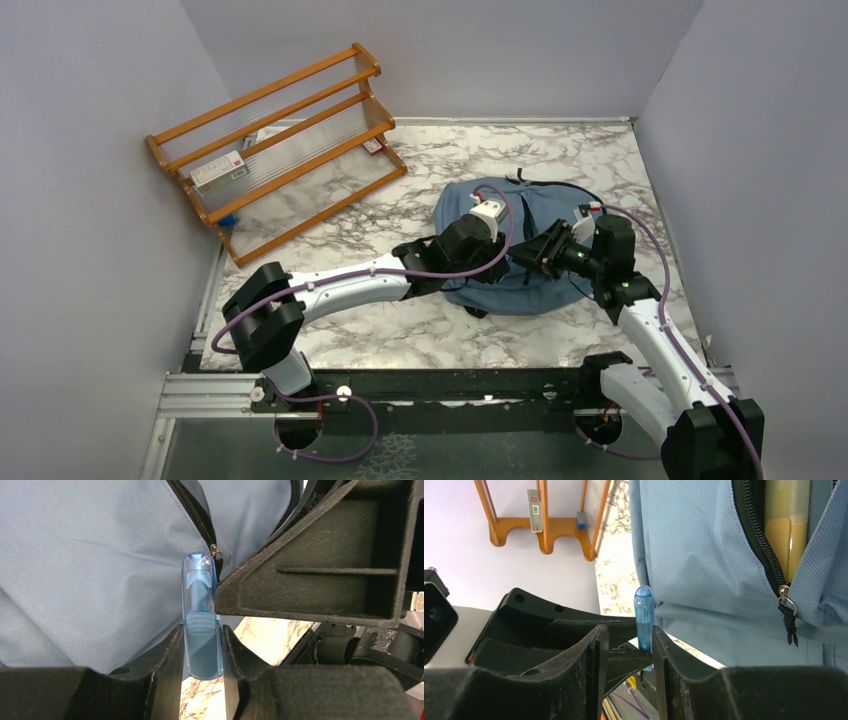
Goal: Pack the student bag
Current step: Pick up the stationery from the center of the board.
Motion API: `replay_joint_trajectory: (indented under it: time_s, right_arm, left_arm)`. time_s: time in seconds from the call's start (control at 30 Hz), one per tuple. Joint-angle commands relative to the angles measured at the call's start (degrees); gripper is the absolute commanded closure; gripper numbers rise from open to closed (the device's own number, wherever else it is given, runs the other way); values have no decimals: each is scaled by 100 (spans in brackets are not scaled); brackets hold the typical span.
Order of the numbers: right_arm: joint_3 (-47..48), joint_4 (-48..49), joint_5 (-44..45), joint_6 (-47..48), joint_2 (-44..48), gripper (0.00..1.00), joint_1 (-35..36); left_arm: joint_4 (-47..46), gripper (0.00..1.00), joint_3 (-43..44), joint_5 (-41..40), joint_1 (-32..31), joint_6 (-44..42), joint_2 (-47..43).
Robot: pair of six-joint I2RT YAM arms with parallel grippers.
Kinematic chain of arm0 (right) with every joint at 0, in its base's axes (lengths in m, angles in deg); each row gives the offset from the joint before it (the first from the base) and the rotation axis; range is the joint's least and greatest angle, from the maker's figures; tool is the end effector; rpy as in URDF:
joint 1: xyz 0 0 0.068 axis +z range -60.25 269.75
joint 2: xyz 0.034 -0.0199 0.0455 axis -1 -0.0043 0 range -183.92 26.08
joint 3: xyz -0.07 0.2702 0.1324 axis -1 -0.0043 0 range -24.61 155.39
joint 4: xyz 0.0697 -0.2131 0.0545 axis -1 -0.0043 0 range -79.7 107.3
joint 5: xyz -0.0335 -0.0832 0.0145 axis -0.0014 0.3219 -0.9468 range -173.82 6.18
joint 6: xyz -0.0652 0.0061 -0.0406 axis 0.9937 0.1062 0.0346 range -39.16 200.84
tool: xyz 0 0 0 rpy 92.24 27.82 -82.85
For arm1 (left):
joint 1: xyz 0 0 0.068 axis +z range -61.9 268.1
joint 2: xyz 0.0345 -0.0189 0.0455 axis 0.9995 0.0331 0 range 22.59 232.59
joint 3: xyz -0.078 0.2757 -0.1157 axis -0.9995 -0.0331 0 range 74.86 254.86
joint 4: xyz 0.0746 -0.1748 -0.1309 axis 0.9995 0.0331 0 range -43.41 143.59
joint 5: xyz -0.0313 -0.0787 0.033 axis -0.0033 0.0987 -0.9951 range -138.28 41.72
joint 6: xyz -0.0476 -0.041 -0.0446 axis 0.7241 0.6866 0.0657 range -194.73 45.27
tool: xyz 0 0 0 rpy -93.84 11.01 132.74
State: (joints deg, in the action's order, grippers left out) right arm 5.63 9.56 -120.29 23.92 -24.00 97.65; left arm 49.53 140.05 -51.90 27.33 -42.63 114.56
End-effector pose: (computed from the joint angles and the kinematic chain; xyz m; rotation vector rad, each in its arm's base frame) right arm 0.1519 0.0604 0.2702 0.5101 2.1709 1.3184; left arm 0.1831 -0.3190 0.3036 0.5107 2.1630 -0.8867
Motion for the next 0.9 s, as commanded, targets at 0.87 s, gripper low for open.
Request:
replay_joint_trajectory:
  time_s: [0.87]
  right_arm:
    - [-77,-271,461,125,282,92,27]
  left_arm:
    - [-469,65,177,198,-91,-39,91]
